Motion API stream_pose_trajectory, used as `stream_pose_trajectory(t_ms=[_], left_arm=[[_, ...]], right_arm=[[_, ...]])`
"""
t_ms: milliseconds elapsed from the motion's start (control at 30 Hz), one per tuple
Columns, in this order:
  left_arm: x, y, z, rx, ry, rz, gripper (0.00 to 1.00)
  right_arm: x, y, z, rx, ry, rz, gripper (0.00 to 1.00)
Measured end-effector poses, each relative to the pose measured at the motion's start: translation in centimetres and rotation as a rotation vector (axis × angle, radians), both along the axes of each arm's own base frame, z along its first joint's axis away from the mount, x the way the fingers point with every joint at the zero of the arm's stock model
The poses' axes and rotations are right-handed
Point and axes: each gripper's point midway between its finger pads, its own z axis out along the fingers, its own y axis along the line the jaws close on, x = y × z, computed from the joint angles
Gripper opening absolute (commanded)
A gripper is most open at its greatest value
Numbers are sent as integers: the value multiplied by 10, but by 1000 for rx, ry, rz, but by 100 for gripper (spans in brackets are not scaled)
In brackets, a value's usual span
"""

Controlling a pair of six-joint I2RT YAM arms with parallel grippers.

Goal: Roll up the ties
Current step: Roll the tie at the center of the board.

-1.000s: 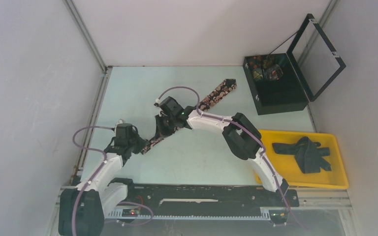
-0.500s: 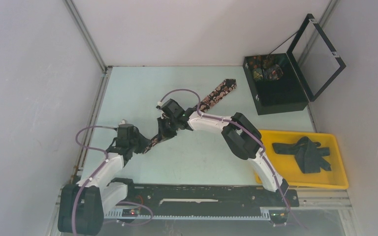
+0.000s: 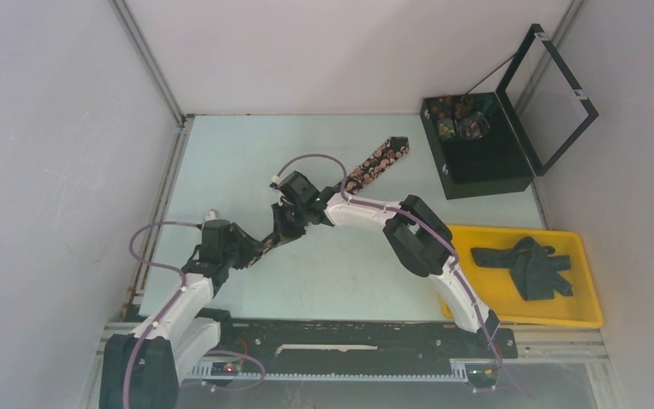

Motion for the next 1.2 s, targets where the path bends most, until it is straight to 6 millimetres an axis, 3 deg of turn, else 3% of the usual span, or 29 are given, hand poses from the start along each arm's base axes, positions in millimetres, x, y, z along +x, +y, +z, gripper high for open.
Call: stream_pose_trajectory(t_ms=[233,533,667,1033,1200], left_arm=[[2,0,5,-2,-23,0,41],[-1,3,13,6,-64,13,16],[-2,3,14,4,-67,14,0],[-11,7,8,19,-46,30,0],[-15,14,16,26,-75,76,0]], right_arm=[[4,9,16,33,-20,6,5],[8,27,45,106,-39,27,10],[9,35,51,131,-41,38,11],[1,45,23,113,30,68,11],[-4,49,21,126,49,94,11]])
